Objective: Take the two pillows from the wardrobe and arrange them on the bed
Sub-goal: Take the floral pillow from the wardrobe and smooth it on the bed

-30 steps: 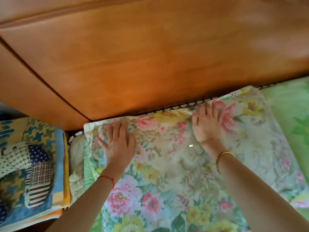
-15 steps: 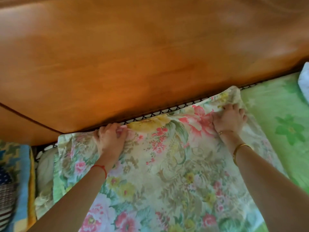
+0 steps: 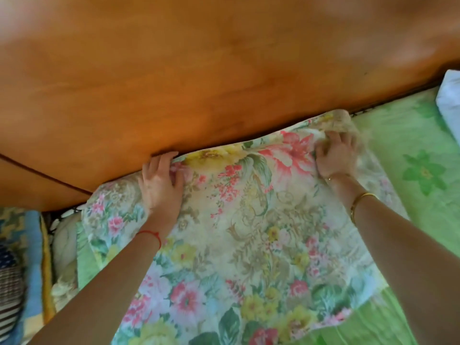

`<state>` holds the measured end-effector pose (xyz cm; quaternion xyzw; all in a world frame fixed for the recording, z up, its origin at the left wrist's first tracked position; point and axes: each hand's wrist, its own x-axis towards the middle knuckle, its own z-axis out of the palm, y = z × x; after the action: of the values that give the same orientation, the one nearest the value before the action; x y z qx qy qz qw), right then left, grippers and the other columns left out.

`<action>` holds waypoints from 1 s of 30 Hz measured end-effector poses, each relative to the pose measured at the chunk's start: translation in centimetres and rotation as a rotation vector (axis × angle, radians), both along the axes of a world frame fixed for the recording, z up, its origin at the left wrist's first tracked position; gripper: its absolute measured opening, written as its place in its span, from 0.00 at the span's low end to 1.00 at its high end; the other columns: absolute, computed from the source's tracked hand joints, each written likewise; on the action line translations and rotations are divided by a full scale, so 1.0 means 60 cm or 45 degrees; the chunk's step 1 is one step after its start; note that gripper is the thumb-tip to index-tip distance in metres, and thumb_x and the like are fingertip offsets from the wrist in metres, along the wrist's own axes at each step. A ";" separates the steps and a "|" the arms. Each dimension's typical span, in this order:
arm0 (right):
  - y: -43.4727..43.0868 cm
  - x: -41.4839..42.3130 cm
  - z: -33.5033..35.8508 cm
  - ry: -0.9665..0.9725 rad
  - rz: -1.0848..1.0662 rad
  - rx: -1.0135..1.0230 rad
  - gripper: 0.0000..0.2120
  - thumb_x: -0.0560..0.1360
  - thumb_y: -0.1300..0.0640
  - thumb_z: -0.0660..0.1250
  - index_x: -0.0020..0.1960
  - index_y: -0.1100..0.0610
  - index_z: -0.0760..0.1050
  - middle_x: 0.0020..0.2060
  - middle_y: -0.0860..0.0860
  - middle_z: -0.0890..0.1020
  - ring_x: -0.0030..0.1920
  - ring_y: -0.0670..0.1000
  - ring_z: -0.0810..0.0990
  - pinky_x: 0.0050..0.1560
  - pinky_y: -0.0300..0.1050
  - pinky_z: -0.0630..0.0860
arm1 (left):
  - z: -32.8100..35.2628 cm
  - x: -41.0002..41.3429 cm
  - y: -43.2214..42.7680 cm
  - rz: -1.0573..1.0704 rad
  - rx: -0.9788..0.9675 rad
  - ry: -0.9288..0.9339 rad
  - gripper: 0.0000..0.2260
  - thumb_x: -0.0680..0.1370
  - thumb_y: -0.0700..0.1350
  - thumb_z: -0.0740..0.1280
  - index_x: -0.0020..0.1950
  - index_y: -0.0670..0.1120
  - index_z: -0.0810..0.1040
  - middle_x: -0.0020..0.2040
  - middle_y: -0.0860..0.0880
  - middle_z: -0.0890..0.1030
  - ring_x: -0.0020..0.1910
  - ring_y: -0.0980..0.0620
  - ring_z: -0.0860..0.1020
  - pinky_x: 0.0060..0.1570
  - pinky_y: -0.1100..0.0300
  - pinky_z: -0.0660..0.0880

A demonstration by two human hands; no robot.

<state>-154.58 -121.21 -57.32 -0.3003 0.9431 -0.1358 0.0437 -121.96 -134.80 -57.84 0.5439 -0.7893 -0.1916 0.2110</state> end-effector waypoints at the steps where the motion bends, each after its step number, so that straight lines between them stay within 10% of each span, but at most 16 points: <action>1: 0.009 0.012 -0.010 -0.006 0.041 -0.005 0.24 0.80 0.55 0.57 0.74 0.60 0.65 0.71 0.61 0.67 0.74 0.63 0.60 0.76 0.55 0.52 | 0.000 0.005 0.014 -0.032 0.002 0.040 0.17 0.78 0.38 0.66 0.67 0.43 0.76 0.65 0.41 0.78 0.65 0.37 0.73 0.63 0.39 0.70; 10: 0.095 0.104 -0.006 -0.207 0.252 0.167 0.29 0.82 0.41 0.45 0.81 0.47 0.48 0.80 0.51 0.48 0.80 0.56 0.44 0.77 0.60 0.40 | -0.015 0.090 0.274 -0.614 -0.025 -0.108 0.26 0.83 0.56 0.58 0.80 0.51 0.61 0.82 0.54 0.58 0.82 0.50 0.51 0.79 0.39 0.43; 17: 0.235 0.256 0.013 -0.062 0.275 -0.091 0.24 0.84 0.54 0.53 0.78 0.57 0.59 0.78 0.56 0.60 0.79 0.58 0.54 0.78 0.57 0.50 | -0.018 0.149 0.456 -0.669 0.064 -0.166 0.27 0.83 0.52 0.60 0.81 0.51 0.58 0.83 0.50 0.56 0.82 0.46 0.51 0.78 0.38 0.50; 22: 0.310 0.326 0.030 -0.080 0.237 -0.248 0.17 0.80 0.60 0.61 0.68 0.60 0.72 0.66 0.59 0.73 0.67 0.60 0.69 0.68 0.55 0.68 | -0.002 0.156 0.519 -0.610 0.115 -0.107 0.21 0.78 0.42 0.70 0.71 0.47 0.75 0.73 0.47 0.74 0.75 0.42 0.69 0.73 0.41 0.66; 27: 0.380 0.327 0.023 -0.199 -0.297 -0.459 0.06 0.78 0.63 0.64 0.52 0.65 0.74 0.50 0.62 0.76 0.50 0.62 0.75 0.47 0.42 0.66 | 0.000 0.147 0.563 -0.250 0.855 0.121 0.07 0.82 0.44 0.64 0.59 0.49 0.80 0.56 0.52 0.83 0.45 0.60 0.79 0.47 0.65 0.80; 30: 0.411 0.280 -0.001 -0.569 -0.767 -0.428 0.13 0.78 0.57 0.66 0.56 0.67 0.73 0.53 0.64 0.78 0.51 0.59 0.80 0.50 0.45 0.67 | -0.014 0.123 0.574 0.290 1.427 0.413 0.10 0.83 0.46 0.64 0.58 0.43 0.81 0.54 0.47 0.85 0.39 0.53 0.82 0.37 0.66 0.80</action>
<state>-137.79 -96.55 -57.38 0.0233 0.9209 -0.3566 0.1560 -114.56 -100.37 -58.66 0.6175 -0.4620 -0.6359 0.0289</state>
